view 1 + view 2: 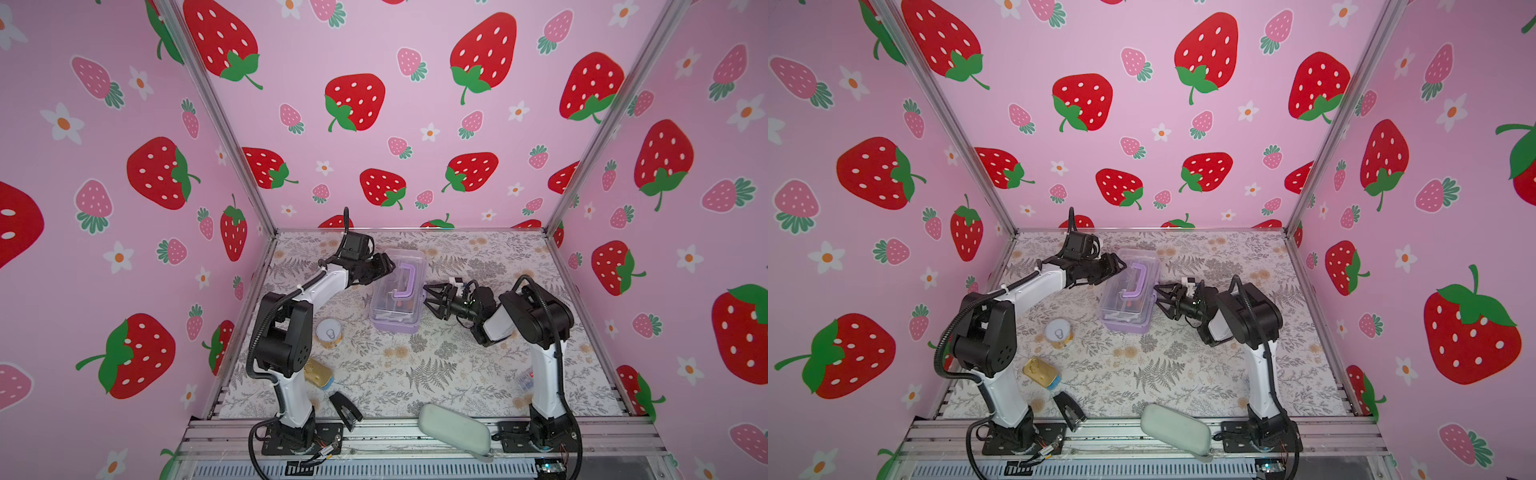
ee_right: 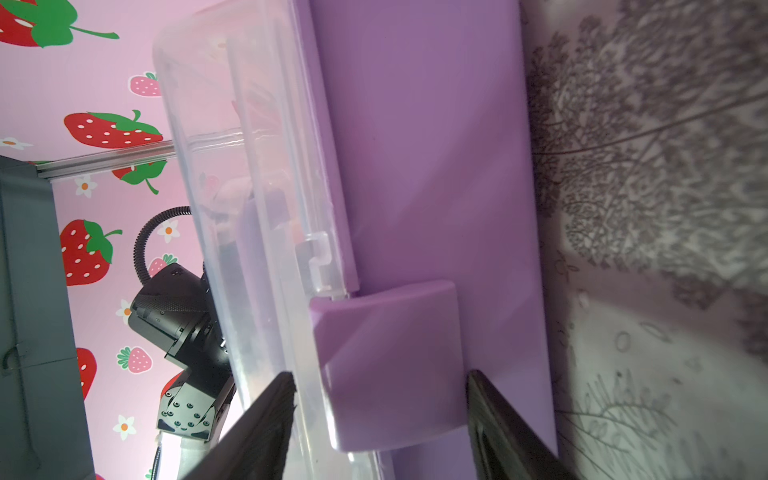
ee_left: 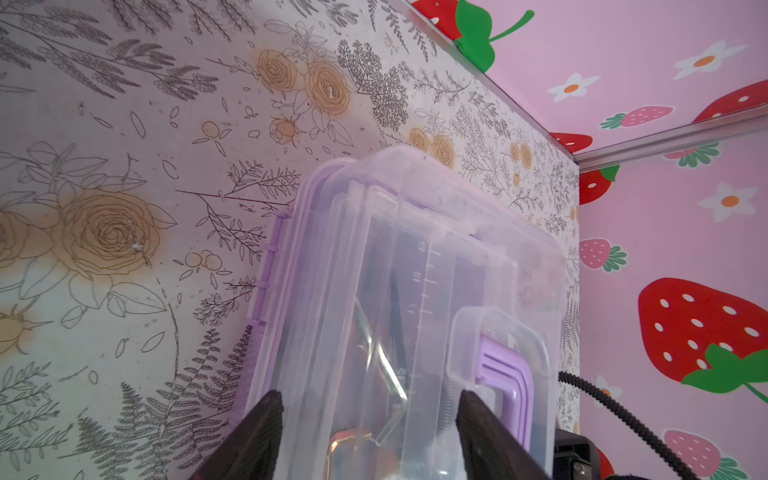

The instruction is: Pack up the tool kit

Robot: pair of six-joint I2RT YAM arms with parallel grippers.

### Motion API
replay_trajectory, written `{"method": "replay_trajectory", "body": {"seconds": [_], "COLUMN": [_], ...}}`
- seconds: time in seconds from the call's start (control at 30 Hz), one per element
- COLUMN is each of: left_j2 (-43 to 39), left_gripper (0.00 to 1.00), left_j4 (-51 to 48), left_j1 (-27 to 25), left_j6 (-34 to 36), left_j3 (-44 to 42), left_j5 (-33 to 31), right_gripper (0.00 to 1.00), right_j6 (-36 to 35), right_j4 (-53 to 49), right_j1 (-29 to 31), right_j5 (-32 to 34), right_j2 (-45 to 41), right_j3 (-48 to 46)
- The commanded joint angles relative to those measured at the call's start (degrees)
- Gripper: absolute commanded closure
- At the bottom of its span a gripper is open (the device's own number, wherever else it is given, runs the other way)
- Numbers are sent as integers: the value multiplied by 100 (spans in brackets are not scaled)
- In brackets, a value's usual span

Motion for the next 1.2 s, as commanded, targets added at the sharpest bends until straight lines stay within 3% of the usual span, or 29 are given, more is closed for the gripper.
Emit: {"method": "replay_trajectory", "body": {"seconds": [0.0, 0.37, 0.77, 1.0, 1.17], "left_j2": [106, 141, 202, 264, 299], "left_gripper": [31, 31, 31, 31, 31], "left_j4": [-30, -54, -83, -75, -99], "left_j1": [-57, -96, -109, -117, -118], "left_j6": [-84, -114, -118, -142, -142], "left_j3": [178, 221, 275, 287, 319], "left_j5": [180, 163, 185, 187, 198], "right_gripper": [33, 37, 47, 48, 54], "right_j6": [-2, -129, -188, -640, -753], "right_j4": [2290, 2283, 2238, 1518, 1288], "right_j1": [-64, -252, -246, -208, -191], "right_j5": [-149, -184, -205, -341, -378], "right_j2": [-369, -545, -385, -349, -215], "right_j3": [-37, -335, -297, -195, -92]}}
